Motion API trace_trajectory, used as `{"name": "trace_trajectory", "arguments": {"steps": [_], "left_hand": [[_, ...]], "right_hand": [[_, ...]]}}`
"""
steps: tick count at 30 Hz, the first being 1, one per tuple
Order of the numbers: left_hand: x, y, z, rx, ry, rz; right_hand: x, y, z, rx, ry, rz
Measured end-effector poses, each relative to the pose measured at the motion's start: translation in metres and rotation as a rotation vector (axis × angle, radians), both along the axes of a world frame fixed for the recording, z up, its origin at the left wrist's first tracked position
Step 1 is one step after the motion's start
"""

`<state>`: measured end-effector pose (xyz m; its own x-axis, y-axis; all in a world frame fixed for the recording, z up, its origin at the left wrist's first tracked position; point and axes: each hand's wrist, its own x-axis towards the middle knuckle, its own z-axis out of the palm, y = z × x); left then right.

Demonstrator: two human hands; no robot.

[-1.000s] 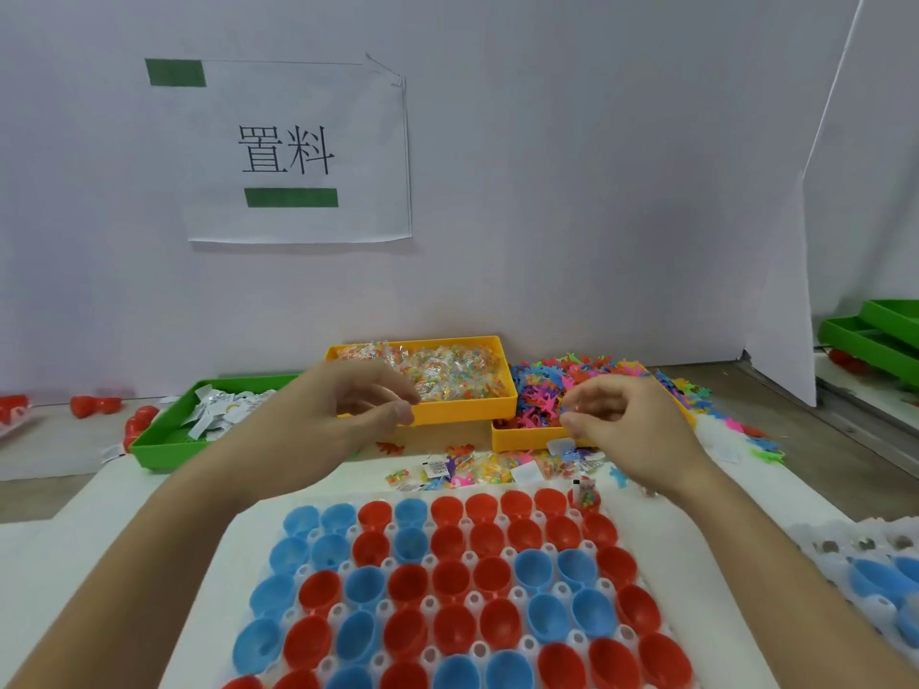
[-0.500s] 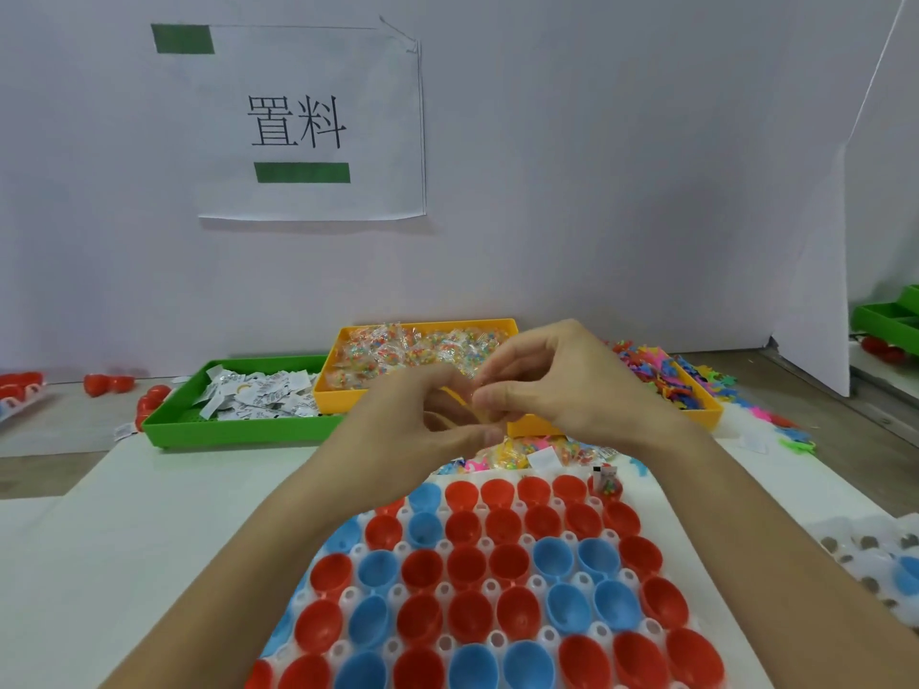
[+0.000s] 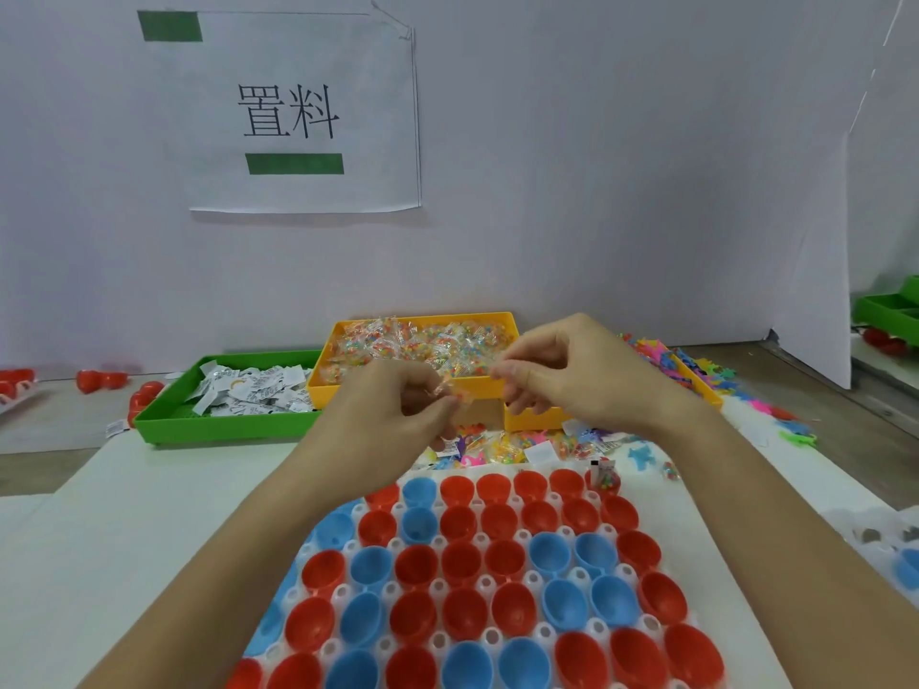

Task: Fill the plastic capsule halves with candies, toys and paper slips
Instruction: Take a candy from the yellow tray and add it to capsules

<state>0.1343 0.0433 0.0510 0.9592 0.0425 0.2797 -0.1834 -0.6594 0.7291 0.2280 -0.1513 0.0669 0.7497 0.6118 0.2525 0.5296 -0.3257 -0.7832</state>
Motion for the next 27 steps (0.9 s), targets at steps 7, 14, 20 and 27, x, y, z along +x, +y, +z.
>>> {"name": "trace_trajectory", "arguments": {"steps": [7, 14, 20, 27], "left_hand": [[0.0, 0.051, -0.004, 0.127, 0.111, 0.197], [0.007, 0.065, -0.024, 0.191, 0.146, 0.34], [0.011, 0.062, -0.036, 0.215, 0.114, 0.342], [0.013, 0.06, -0.041, 0.287, 0.156, 0.235]], "right_hand": [[0.044, -0.075, -0.018, -0.605, -0.008, -0.356], [0.052, -0.087, -0.038, -0.788, 0.128, -0.505], [0.051, -0.076, -0.045, -0.804, 0.113, -0.531], [0.053, -0.068, -0.041, -0.7, 0.015, -0.477]]}}
